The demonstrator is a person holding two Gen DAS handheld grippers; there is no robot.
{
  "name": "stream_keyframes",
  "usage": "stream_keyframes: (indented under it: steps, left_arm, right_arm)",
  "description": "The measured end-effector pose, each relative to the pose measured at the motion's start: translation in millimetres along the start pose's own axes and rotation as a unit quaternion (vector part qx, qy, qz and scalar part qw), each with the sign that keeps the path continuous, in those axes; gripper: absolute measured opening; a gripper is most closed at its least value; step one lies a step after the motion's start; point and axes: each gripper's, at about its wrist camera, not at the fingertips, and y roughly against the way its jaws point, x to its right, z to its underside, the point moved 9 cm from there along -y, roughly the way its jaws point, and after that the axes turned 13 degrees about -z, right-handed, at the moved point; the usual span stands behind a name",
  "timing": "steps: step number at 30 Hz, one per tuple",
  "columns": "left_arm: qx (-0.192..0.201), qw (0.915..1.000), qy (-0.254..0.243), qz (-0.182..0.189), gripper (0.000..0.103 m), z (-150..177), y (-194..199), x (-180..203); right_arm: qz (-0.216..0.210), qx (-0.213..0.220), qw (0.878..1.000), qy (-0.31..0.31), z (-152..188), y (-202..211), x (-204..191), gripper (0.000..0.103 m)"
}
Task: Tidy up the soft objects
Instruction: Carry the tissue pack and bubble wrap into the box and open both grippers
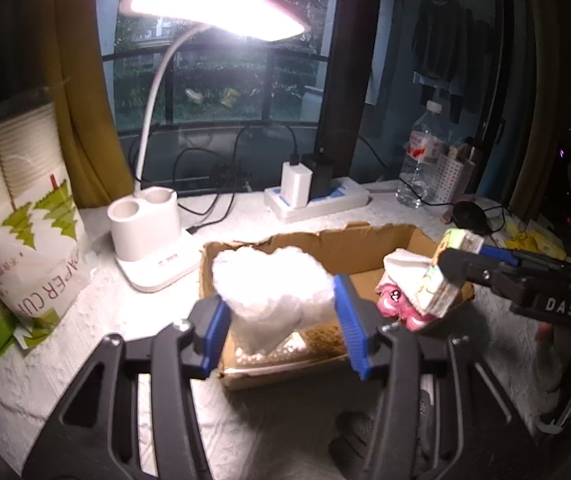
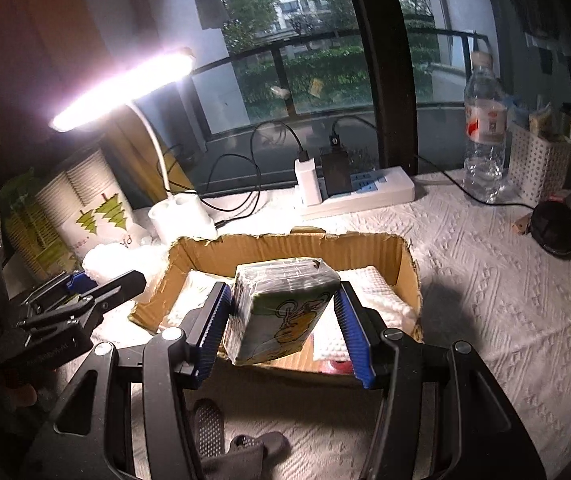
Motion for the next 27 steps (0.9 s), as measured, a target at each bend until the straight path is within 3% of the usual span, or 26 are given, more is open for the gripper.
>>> stream_keyframes:
  steps: [14,24,27]
  left_arm:
    - [-0.047,0.9982,0.022,0.030,0.052,18.5,-37.8,0.0]
    - [-0.063,0.9972,0.023,0.032,0.055,23.4,-45.2,0.6]
    - [-0.061,0.9975,0.021,0.028,0.063,22.5,-43.4,1.1]
  right_arm:
    - [0.009,-0.055,0.998,-0.013,14.4,-65.6,13.1,0.057]
    - [0.011,-0.069,0.998,-0.009,15.2,-79.3,14.3,0.059]
    - [0.011,-0.064,0.998,-0.010,13.4,-76.4,14.3,0.062]
